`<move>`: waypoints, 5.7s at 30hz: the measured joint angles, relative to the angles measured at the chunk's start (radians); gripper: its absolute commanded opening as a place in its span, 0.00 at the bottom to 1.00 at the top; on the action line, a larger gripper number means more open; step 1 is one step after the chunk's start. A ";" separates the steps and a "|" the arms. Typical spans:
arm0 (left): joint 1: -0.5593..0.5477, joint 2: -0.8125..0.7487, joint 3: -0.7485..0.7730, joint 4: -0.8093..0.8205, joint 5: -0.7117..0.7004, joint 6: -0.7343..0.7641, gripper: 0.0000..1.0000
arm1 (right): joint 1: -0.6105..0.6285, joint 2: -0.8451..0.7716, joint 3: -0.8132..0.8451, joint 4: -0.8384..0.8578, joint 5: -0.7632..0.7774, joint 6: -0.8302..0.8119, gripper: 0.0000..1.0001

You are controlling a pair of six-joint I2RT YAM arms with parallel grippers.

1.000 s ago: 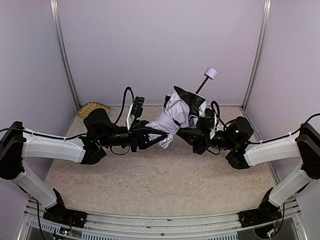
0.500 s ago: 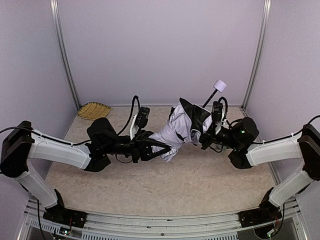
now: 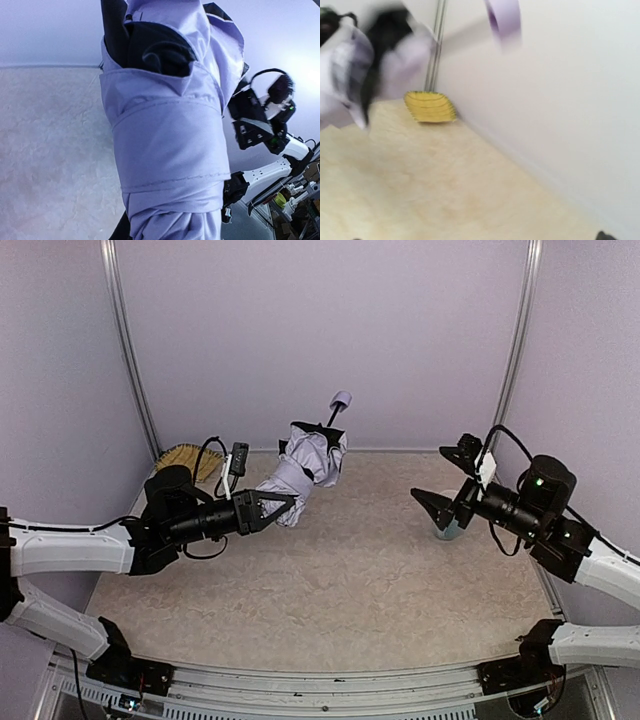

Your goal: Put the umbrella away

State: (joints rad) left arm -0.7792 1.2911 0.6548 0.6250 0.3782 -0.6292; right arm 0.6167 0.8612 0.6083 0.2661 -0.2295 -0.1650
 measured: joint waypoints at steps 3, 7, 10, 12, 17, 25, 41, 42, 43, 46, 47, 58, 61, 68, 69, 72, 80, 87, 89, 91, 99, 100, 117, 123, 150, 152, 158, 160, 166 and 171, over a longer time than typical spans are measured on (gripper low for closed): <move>-0.006 -0.024 -0.001 -0.108 -0.039 -0.029 0.00 | 0.068 -0.027 0.058 -0.040 0.014 -0.249 1.00; -0.026 -0.074 -0.001 -0.282 -0.091 -0.044 0.00 | 0.227 0.088 0.168 -0.029 0.051 -0.637 1.00; -0.035 -0.125 -0.001 -0.368 -0.110 -0.051 0.00 | 0.329 0.254 0.258 -0.031 0.087 -0.883 1.00; -0.043 -0.159 -0.001 -0.407 -0.124 -0.052 0.00 | 0.370 0.382 0.323 -0.061 0.096 -1.008 1.00; -0.076 -0.195 -0.001 -0.459 -0.151 -0.052 0.00 | 0.406 0.580 0.444 -0.116 0.123 -1.214 1.00; -0.105 -0.198 -0.001 -0.491 -0.154 -0.052 0.00 | 0.463 0.723 0.481 -0.011 0.166 -1.432 0.99; -0.126 -0.139 0.003 -0.481 -0.145 -0.049 0.20 | 0.490 0.902 0.483 0.263 0.315 -1.538 0.39; -0.126 -0.141 0.004 -0.480 -0.145 -0.047 0.34 | 0.491 0.902 0.476 0.278 0.319 -1.540 0.35; -0.126 -0.141 0.006 -0.478 -0.144 -0.045 0.46 | 0.491 0.902 0.467 0.293 0.325 -1.531 0.30; -0.131 -0.145 0.010 -0.484 -0.149 -0.017 0.76 | 0.495 0.900 0.443 0.328 0.328 -1.468 0.20; -0.131 -0.151 0.012 -0.487 -0.156 0.003 0.82 | 0.496 0.896 0.430 0.332 0.328 -1.428 0.18; -0.142 -0.492 0.098 -0.504 -0.415 0.278 0.97 | 0.386 0.865 0.343 0.346 0.082 -0.602 0.03; -0.134 -0.526 0.110 -0.504 -0.492 0.328 0.97 | 0.291 0.871 0.383 0.348 -0.055 -0.339 0.02; -0.076 -0.494 0.110 -0.568 -0.578 0.385 0.97 | 0.185 0.896 0.727 0.449 -0.243 0.106 0.01; -0.068 -0.492 0.110 -0.570 -0.579 0.388 0.97 | 0.187 0.888 0.737 0.490 -0.261 0.144 0.01; -0.040 -0.487 0.110 -0.570 -0.579 0.392 0.97 | 0.200 0.845 0.676 0.653 -0.296 0.250 0.00; 0.011 -0.453 0.107 -0.571 -0.556 0.393 0.97 | 0.240 1.118 0.267 0.842 -0.165 0.299 0.00; 0.046 -0.448 0.091 -0.568 -0.527 0.401 0.97 | 0.270 1.241 0.092 1.009 -0.060 0.348 0.00; 0.053 -0.440 0.091 -0.566 -0.514 0.406 0.97 | 0.277 1.212 0.097 0.951 -0.043 0.320 0.01; 0.055 -0.432 0.091 -0.566 -0.506 0.410 0.97 | 0.278 1.170 0.123 0.836 -0.039 0.282 0.03; 0.061 -0.438 0.074 -0.566 -0.494 0.417 0.97 | 0.278 0.892 0.360 0.217 -0.118 0.188 0.14; 0.061 -0.440 0.071 -0.566 -0.494 0.418 0.97 | 0.278 0.862 0.403 0.150 -0.135 0.188 0.16; 0.080 -0.441 0.023 -0.568 -0.494 0.437 0.97 | 0.278 0.953 0.690 -0.547 0.137 -0.130 0.25; 0.092 -0.435 0.022 -0.573 -0.491 0.437 0.97 | 0.273 1.115 0.799 -0.743 -0.247 -0.180 0.70; 0.121 -0.386 0.022 -0.588 -0.434 0.442 0.97 | 0.041 0.740 0.831 -0.651 -0.326 -0.008 1.00; 0.133 -0.352 0.022 -0.582 -0.435 0.435 0.98 | -0.062 0.637 0.738 -0.583 -0.286 0.061 1.00; 0.223 -0.254 0.021 -0.536 -0.465 0.410 0.99 | -0.516 0.286 0.363 -0.396 -0.026 0.250 1.00; 0.270 -0.227 0.006 -0.492 -0.492 0.391 0.99 | -0.603 0.187 0.253 -0.348 0.066 0.293 1.00; 0.471 -0.166 -0.107 -0.306 -0.588 0.341 0.99 | -0.653 0.036 -0.097 -0.126 0.249 0.369 1.00; 0.494 -0.093 -0.227 -0.114 -0.711 0.377 0.99 | -0.653 0.003 -0.378 0.113 0.375 0.401 1.00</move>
State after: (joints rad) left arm -0.2855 1.1984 0.4282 0.5106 -0.3328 -0.2520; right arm -0.0360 0.8646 0.2302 0.3794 0.1459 0.2359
